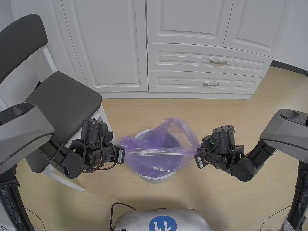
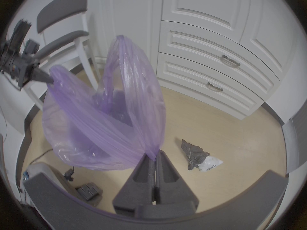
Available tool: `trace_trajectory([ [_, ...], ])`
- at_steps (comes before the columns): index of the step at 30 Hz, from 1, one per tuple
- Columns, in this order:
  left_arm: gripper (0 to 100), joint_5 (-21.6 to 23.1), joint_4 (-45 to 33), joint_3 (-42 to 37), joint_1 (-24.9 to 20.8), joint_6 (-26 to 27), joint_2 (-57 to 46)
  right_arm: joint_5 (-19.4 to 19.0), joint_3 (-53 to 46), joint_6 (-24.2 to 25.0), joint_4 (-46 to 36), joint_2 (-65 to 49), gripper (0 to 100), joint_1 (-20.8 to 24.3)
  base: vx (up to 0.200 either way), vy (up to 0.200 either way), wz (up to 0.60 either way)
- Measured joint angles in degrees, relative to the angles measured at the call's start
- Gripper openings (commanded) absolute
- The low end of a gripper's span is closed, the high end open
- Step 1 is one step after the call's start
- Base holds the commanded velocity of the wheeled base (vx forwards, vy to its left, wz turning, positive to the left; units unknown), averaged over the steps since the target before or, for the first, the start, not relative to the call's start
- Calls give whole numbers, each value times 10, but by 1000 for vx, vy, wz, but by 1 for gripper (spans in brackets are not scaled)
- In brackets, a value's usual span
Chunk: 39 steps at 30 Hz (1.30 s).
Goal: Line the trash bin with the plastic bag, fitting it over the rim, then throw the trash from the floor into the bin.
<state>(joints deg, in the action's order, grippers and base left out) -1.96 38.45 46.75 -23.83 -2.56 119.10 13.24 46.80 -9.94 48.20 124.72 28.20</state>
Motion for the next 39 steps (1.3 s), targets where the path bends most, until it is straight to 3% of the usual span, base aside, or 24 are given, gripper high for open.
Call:
trace_trajectory([
  [17, 0, 3, -21, -19, 1, 7, -59, 0, -41, -8, 0, -60, 0, 2, 0, 0, 0],
  [27, 0, 6, -54, -26, -1, 22, -76, 0, -73, -43, -3, -85, 0, 4, 0, 0, 0],
  [39, 0, 19, -113, -29, -2, 43, -98, -14, -91, -70, -87, -126, 0, 3, 0, 0, 0],
])
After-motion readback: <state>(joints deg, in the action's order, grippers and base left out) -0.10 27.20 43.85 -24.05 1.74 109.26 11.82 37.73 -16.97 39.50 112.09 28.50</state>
